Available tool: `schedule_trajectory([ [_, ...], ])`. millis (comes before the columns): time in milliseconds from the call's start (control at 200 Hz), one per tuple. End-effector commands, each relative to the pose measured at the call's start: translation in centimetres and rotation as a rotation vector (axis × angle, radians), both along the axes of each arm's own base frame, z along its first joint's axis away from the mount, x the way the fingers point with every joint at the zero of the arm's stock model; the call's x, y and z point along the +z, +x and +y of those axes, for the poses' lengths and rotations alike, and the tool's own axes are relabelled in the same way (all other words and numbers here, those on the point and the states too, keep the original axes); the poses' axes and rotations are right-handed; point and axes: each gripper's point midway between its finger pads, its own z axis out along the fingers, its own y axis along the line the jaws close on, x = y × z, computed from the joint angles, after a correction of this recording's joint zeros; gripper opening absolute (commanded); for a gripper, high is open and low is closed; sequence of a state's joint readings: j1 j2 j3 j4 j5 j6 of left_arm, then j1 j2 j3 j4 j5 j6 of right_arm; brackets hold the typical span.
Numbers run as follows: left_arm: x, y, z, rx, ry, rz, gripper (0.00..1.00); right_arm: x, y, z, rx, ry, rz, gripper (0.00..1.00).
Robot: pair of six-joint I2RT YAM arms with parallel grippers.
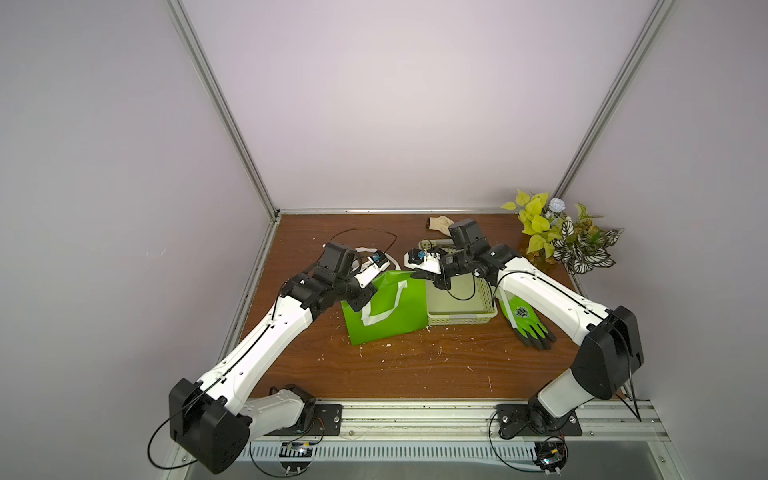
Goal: Place the ice pack in the delivery bag
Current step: Seal the delivery bag at the center of the board.
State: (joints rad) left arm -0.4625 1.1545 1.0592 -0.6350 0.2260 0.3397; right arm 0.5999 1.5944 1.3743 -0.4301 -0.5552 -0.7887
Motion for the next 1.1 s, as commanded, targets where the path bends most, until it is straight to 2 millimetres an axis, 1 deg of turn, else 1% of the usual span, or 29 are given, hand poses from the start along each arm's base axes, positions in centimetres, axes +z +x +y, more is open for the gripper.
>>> schedule_trajectory([
  [0,-0.5,-1.0,1.7,-0.005,0.060,-0.019,0.35,1.2,1.7,-1.2,-0.051,-0.013,-0.053,0.00],
  [115,-0.1,-0.9,2.5,0.011,0.059,-0.047,0.32,1.3,2.2,-1.7,-0.070,-0.018,-0.063,0.00],
  [230,-0.6,-0.8,3.2,0.029,0.084,-0.047,0.27,0.7,2.7,-2.3,-0.093,-0.049,-0.077,0.00],
  [305,-0.8,-0.6,3.5,0.041,0.099,-0.047,0.21,0.5,2.8,-2.6,-0.100,-0.057,-0.082,0.00],
  [445,-1.2,0.2,4.0,0.065,0.111,-0.038,0.12,0.8,2.6,-2.9,-0.099,-0.039,-0.101,0.00],
  [580,-1.3,0.7,4.3,0.076,0.120,-0.037,0.00,0.4,2.9,-3.8,-0.115,-0.047,-0.106,0.00],
  [731,-1.0,0.9,4.7,0.086,0.106,-0.058,0.00,0.2,3.3,-5.6,-0.142,-0.055,-0.127,0.00],
  [826,-0.7,0.8,4.6,0.078,0.076,-0.073,0.00,0.5,3.5,-6.4,-0.145,-0.018,-0.151,0.00],
  [911,-0.5,0.9,4.7,0.077,0.042,-0.086,0.00,0.4,3.6,-6.9,-0.139,0.002,-0.157,0.00],
  [1016,-0.3,1.1,4.4,0.068,0.001,-0.106,0.00,0.4,3.6,-7.1,-0.126,0.028,-0.150,0.00],
  [1096,0.1,1.0,3.8,0.045,-0.026,-0.108,0.00,1.6,3.0,-6.3,-0.092,0.071,-0.138,0.00],
])
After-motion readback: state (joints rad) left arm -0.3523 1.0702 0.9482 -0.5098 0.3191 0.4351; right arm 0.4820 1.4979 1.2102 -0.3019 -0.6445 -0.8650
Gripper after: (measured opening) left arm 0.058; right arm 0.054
